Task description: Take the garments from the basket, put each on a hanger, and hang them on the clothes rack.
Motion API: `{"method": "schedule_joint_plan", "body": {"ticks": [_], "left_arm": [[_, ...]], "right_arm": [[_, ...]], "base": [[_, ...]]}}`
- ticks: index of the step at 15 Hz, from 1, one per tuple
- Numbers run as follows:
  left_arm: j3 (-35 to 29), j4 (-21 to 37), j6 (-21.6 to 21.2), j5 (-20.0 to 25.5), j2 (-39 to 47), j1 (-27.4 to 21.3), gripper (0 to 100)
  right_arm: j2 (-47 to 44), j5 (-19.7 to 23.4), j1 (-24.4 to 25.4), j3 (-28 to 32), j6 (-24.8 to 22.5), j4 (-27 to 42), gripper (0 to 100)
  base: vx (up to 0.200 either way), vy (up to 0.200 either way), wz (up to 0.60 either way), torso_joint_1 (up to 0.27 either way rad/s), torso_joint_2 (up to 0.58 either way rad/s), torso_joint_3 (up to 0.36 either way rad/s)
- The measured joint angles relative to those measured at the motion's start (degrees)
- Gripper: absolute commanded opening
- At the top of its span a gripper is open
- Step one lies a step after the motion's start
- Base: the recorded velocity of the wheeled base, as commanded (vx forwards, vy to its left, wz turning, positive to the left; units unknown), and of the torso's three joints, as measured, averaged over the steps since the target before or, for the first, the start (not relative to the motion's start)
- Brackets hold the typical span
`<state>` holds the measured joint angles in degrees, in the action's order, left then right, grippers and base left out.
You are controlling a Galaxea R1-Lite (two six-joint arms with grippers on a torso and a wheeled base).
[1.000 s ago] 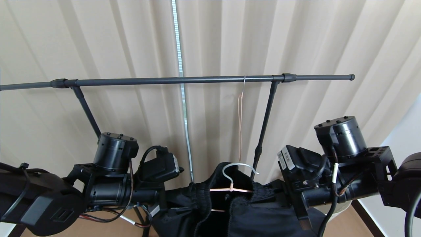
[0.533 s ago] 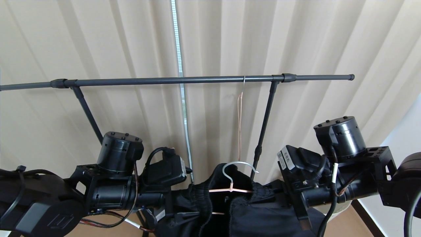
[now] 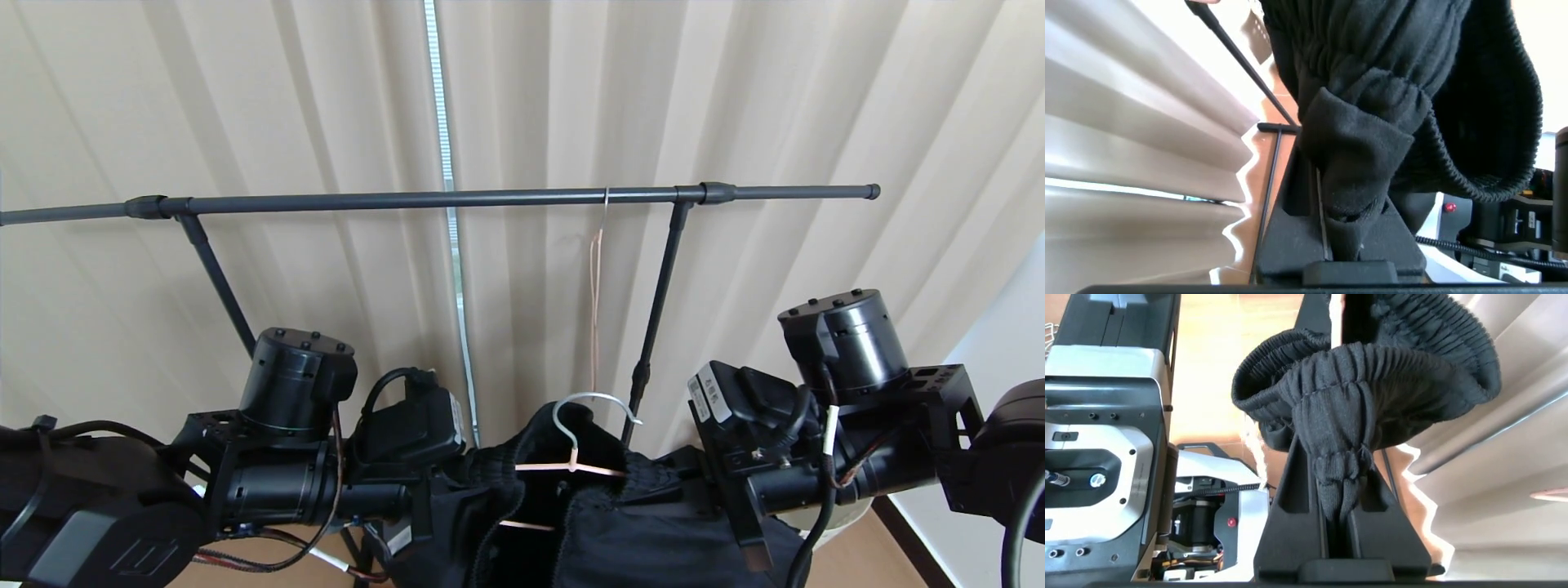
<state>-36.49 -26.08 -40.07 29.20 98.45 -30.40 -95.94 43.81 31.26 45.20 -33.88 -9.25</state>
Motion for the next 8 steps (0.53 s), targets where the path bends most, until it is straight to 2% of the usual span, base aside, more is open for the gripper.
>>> {"method": "schedule_joint_plan", "body": {"ticks": [4,5,8], "left_arm": [[0.7,0.1,0.1,-0.2,-1.1,0.0,0],[0.9,0.1,0.1,-0.2,-1.5,0.1,0],[1.3,0.1,0.2,-0.2,-2.3,0.1,0]], "right_arm": [[-0.8,-0.1,-0.1,0.4,0.0,-0.3,0],[-1.0,-0.1,-0.1,0.4,0.0,-0.3,100],[-1.3,-0.1,-0.5,0.4,0.0,-0.4,100]], "base": [[0.000,0.000,0.00,0.000,0.00,0.000],[0.000,0.000,0.00,0.000,0.00,0.000],[0.000,0.000,0.00,0.000,0.00,0.000]]}}
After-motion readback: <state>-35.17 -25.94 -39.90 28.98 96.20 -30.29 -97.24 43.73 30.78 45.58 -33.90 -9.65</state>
